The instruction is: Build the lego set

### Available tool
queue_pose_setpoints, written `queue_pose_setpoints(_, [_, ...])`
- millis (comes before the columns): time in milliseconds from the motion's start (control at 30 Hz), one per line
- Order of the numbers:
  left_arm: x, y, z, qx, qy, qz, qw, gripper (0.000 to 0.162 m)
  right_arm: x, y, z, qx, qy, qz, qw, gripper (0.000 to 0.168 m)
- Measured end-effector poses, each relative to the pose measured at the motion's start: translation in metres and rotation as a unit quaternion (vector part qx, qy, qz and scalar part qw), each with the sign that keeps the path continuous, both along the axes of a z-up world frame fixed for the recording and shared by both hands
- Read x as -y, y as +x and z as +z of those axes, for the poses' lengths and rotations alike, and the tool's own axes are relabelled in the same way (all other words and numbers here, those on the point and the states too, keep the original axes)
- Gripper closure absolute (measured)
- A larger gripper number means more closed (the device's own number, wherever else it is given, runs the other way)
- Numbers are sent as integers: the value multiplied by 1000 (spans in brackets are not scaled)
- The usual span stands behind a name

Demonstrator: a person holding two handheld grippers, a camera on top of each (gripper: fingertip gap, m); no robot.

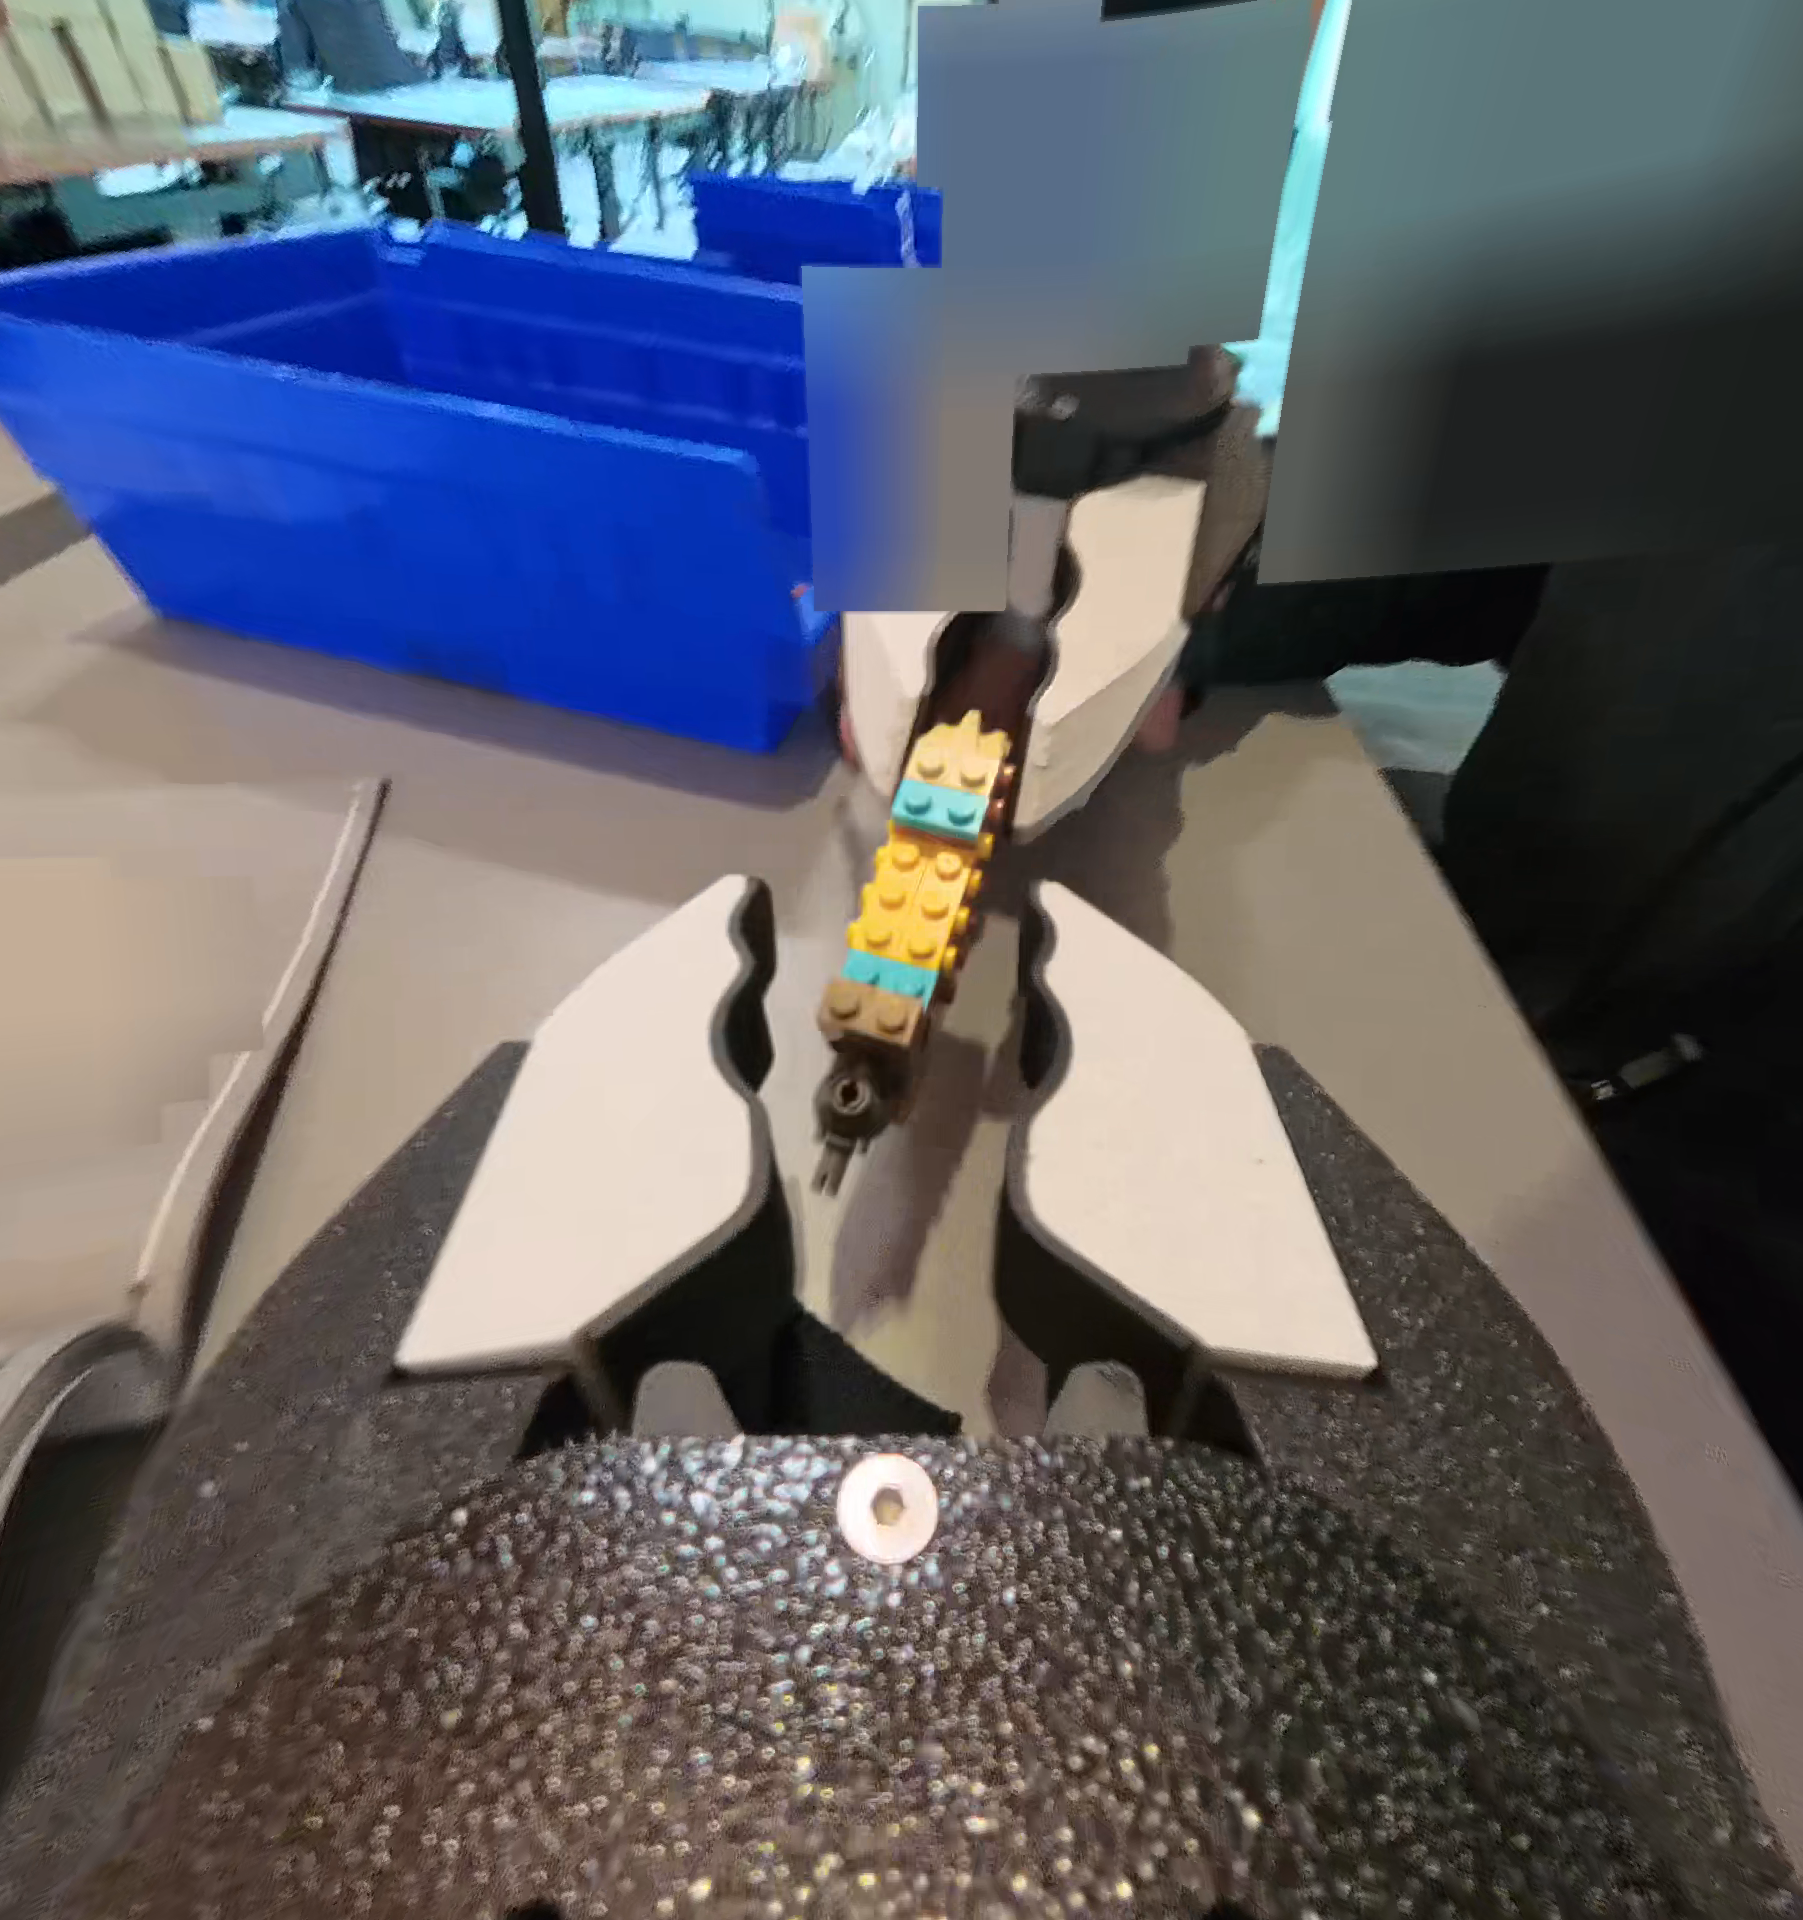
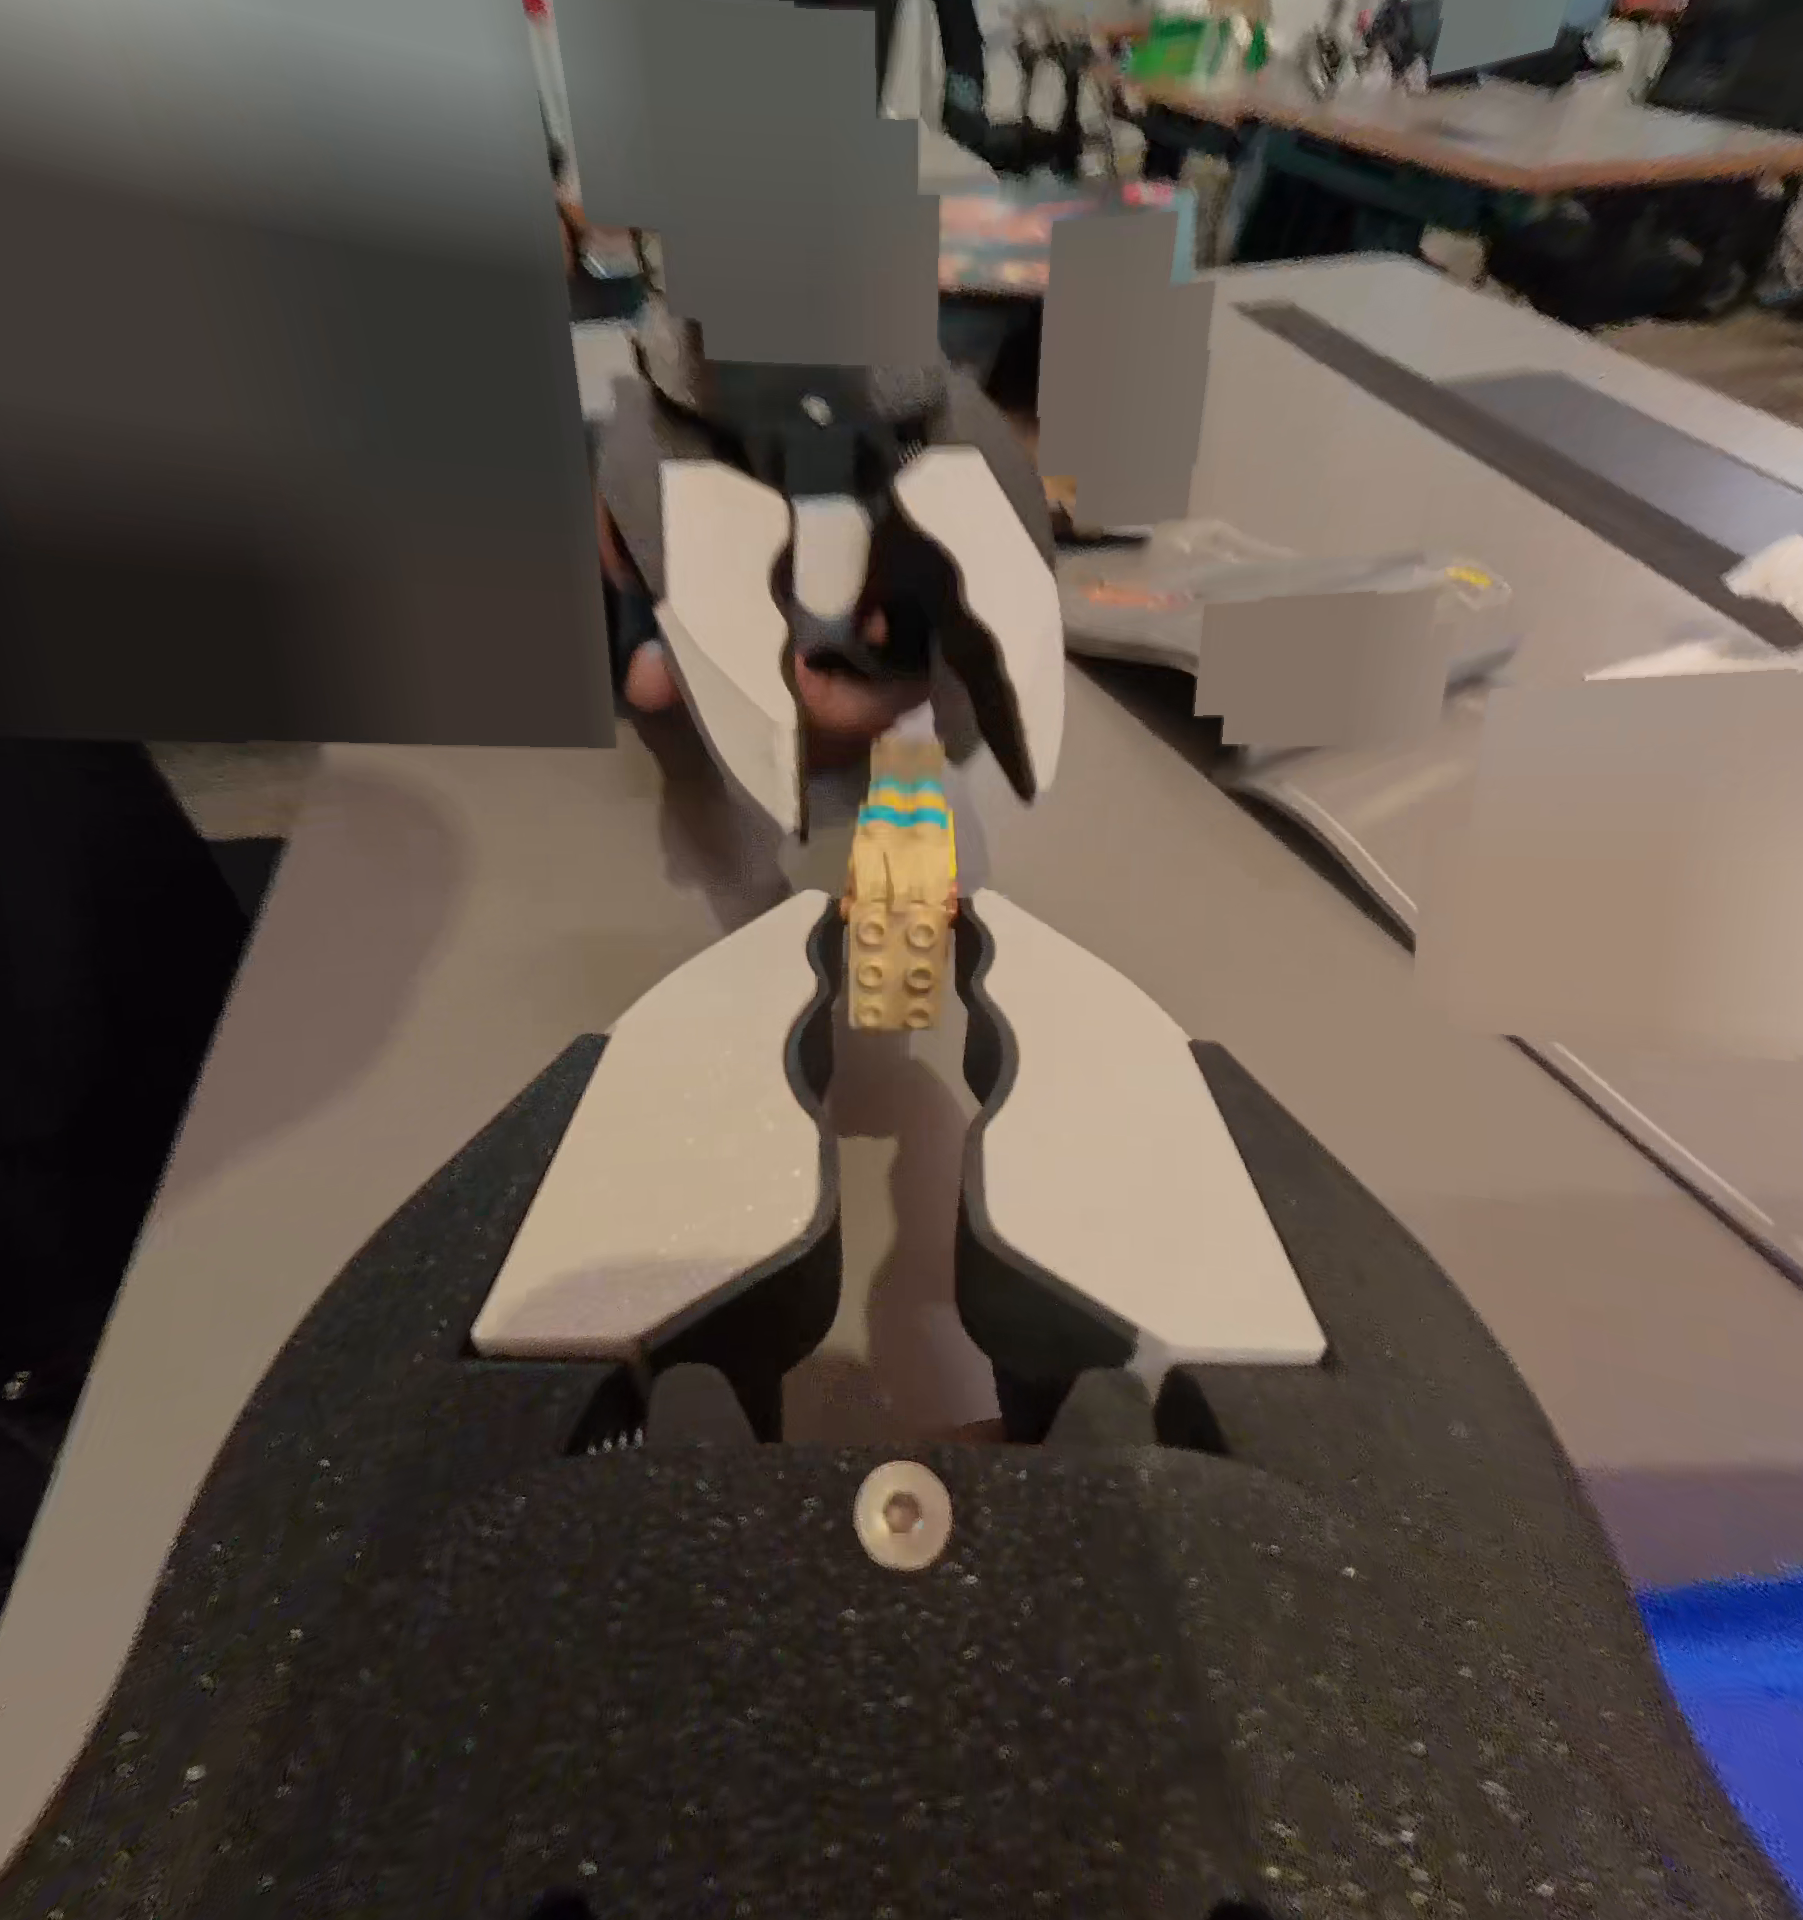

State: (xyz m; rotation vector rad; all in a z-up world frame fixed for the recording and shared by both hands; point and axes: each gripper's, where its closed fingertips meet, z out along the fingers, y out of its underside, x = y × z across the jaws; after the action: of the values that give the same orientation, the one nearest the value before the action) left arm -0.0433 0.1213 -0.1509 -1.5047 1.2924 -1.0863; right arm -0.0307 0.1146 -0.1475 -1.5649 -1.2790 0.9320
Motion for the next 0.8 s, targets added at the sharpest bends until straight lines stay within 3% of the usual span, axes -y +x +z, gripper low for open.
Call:
queue_pose_setpoints(167, [-17,-19,-22,-81,32,47,995,113,-16,16,-32,95,-10,-58,994,149])
queue_pose_setpoints(367, [-21,-22,-24,-88,34,56,994,115,-17,27,-52,144,-32,-59,987,148])
queue_pose_setpoints(500, [-23,-23,-25,-91,31,59,994,115,-14,32,-53,145,-28,-60,987,148])
queue_pose_setpoints(667, [-28,-26,-22,-87,39,71,993,115,-10,40,-50,139,-20,-52,989,128])
queue_pose_setpoints(800, [-39,-35,-9,-80,48,100,991,116,-2,49,-37,98,19,-38,994,126])
